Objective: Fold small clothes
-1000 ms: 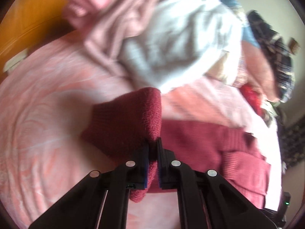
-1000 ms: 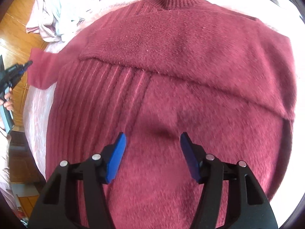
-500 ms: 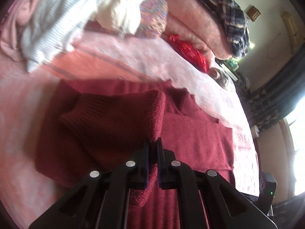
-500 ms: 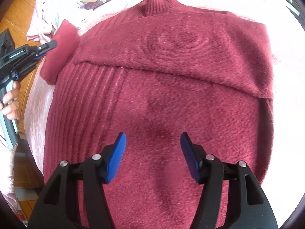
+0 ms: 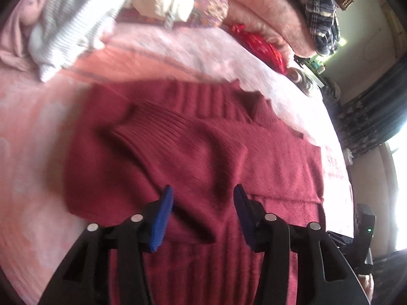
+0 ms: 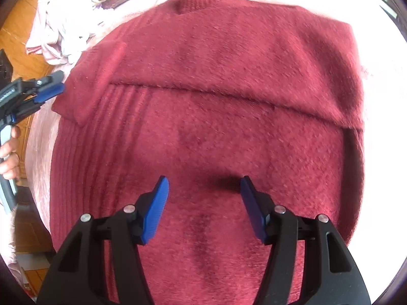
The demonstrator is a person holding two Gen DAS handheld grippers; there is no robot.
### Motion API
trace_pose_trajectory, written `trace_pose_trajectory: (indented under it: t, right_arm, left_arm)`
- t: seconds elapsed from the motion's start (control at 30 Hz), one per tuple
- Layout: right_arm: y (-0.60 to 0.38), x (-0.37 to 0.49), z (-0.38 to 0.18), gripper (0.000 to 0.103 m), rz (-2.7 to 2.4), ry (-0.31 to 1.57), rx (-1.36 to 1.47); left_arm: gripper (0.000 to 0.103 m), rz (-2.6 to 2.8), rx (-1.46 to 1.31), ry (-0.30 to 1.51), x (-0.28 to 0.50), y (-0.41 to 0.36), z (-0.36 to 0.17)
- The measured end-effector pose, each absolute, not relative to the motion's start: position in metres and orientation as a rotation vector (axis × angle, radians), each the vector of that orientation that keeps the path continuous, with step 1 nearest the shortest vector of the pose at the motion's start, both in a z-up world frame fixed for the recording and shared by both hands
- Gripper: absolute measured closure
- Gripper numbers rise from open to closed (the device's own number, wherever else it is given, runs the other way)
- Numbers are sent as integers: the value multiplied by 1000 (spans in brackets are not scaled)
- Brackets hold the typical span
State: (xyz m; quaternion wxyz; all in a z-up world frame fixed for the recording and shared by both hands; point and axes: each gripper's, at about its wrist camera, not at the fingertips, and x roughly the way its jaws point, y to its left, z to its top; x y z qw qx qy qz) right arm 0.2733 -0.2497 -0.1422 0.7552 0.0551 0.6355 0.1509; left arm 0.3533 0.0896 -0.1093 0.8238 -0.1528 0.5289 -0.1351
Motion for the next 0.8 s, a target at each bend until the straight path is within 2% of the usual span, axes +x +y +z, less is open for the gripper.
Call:
trace_pose_trajectory:
  t: [0.17,0.23,0.37,0.67,0.73,0.77,0.8]
  right_arm:
    - [-213,290,-128,43,375,1369,105]
    - [-200,298,-125,44,391,1371,111]
    - [-169,321,-118,44,412,1372,128]
    - [-127,378,-140,44,407,1431,196]
    - [-120,384,-148,61,415,1442,198]
    - [-116,386,-152,82,444,1448,208]
    - [-114,386,-154,94,468,1448,219]
  left_arm:
    - [54,-128,-231,1188,366,123,-132]
    - [66,-112,-237,1261,372,128,-155]
    - [66,-133,-222,1248,372,130,-170]
    - [65,-135,-287,1206,361,148,-147]
    - [65,-130,-285,1203,360,153,-146]
    - [65,-123,-277,1199,360,155,-146]
    - [65,-120,-273,1198,360,156,-146]
